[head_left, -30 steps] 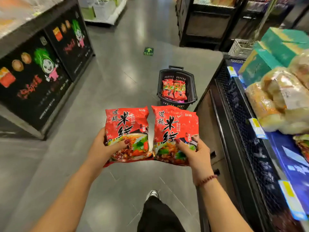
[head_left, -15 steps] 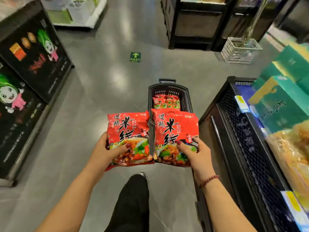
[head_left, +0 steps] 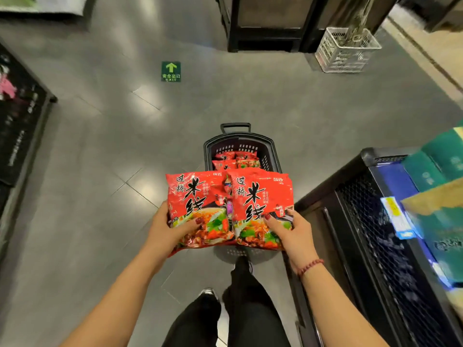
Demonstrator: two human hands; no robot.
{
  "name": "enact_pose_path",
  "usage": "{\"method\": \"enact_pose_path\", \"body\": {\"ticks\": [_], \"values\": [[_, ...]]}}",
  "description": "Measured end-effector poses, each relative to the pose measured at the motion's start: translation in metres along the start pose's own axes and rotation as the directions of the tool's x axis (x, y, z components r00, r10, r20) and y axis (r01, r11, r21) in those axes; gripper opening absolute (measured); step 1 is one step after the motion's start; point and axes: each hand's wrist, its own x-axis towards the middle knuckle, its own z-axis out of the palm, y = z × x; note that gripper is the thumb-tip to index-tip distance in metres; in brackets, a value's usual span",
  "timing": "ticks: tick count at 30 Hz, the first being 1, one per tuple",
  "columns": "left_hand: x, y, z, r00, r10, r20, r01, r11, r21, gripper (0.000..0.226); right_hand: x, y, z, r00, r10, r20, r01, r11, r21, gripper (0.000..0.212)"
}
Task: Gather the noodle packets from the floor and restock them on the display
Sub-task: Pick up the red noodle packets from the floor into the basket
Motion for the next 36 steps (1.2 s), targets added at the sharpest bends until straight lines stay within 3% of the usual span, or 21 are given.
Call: {"method": "enact_pose_path", "body": {"ticks": [6,12,23,32,36], "values": [[0.072,-0.006,0.030,0.996,-0.087,-0.012,0.087,0.996,-0.001,0.067,0.088,-0.004,-0.008,0.997,0.077,0.014,-0.076,0.995,-0.065,0.022],[0.141,-0.019,0.066,0.986,-0.158,-0.048,0.161,0.985,0.058,0.066,0.187,0.013,-0.021,0.973,0.230,0.011,-0.230,0.973,-0.026,0.026],[0.285,-0.132,0.122,0.957,-0.279,-0.077,0.286,0.954,0.095,0.056,0.341,0.133,-0.025,0.930,0.362,-0.054,-0.366,0.914,-0.175,0.024],[0.359,-0.241,0.160,0.980,-0.187,-0.069,0.199,0.933,0.299,0.071,0.417,0.255,-0.013,0.954,0.291,-0.073,-0.296,0.871,-0.393,0.023],[0.379,-0.260,0.177,0.985,-0.161,-0.055,0.170,0.931,0.323,0.075,0.424,0.291,0.001,0.961,0.181,-0.207,-0.256,0.863,-0.435,0.027]]}}
